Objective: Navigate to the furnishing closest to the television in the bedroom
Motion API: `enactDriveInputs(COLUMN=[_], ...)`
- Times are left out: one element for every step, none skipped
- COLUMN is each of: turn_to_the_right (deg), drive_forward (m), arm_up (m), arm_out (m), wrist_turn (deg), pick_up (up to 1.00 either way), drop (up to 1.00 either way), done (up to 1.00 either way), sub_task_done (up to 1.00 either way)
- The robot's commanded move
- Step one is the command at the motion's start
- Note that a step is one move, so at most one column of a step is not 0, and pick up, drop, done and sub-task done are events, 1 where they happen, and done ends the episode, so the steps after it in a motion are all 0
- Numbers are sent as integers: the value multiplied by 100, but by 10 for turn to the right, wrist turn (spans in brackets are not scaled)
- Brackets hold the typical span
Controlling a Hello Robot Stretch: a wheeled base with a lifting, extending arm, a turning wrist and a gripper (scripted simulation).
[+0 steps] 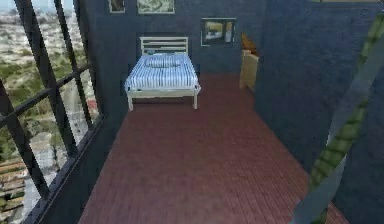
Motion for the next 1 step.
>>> enactDriveInputs(turn_to_the_right=[0], drive_forward=[35], arm_up=[0], arm_out=[0], wrist_turn=[0], pick_up=[0], drop=[0], done=[0], sub_task_done=[0])
